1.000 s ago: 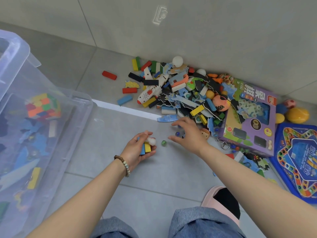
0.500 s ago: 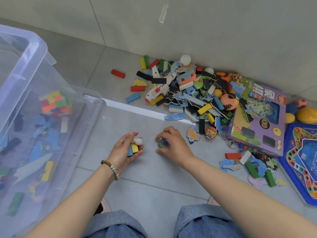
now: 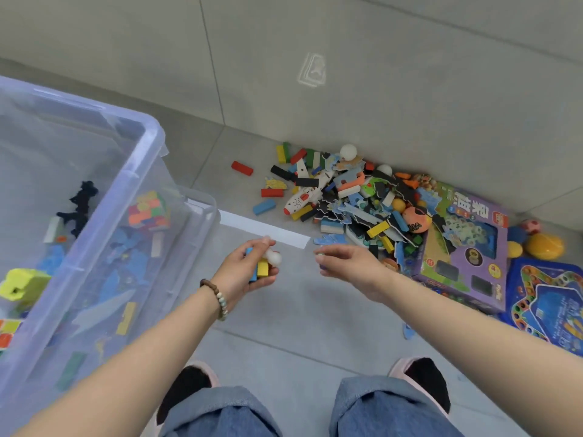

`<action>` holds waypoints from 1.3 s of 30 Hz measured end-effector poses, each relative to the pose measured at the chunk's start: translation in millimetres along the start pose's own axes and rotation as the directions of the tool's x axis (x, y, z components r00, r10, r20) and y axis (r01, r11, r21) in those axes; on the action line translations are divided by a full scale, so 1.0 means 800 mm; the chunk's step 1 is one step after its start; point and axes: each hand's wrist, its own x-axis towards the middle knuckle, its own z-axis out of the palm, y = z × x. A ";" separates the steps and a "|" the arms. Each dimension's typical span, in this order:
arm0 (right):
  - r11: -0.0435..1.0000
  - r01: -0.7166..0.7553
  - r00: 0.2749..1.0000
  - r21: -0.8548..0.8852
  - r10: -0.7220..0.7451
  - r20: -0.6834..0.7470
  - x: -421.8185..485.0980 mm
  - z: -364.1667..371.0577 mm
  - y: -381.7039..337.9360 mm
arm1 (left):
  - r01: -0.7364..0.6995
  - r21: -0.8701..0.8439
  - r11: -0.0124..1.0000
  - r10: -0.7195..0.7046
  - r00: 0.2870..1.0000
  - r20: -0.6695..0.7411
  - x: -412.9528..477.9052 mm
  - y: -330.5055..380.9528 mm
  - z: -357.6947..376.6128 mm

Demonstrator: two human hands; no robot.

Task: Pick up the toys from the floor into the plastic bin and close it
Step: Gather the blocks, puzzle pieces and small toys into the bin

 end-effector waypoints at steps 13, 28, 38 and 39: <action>0.960 -0.034 0.932 0.277 -0.069 0.355 -0.161 0.206 -0.225 | -0.331 0.220 0.918 0.365 0.921 -0.138 -0.221 0.193 -0.146; 0.874 0.339 0.923 -0.348 -0.237 0.305 -0.154 0.284 -0.196 | -0.145 0.536 0.832 0.301 0.929 -0.215 -0.236 0.131 -0.284; 0.780 0.106 0.993 -0.617 -0.117 0.023 -0.164 -0.008 -0.157 | -0.449 0.677 0.583 0.462 0.869 0.178 -0.189 0.183 -0.055; 0.784 0.070 0.995 -0.617 -0.100 -0.015 -0.165 -0.039 -0.141 | -0.446 0.698 0.560 0.429 0.877 0.216 -0.174 0.176 -0.027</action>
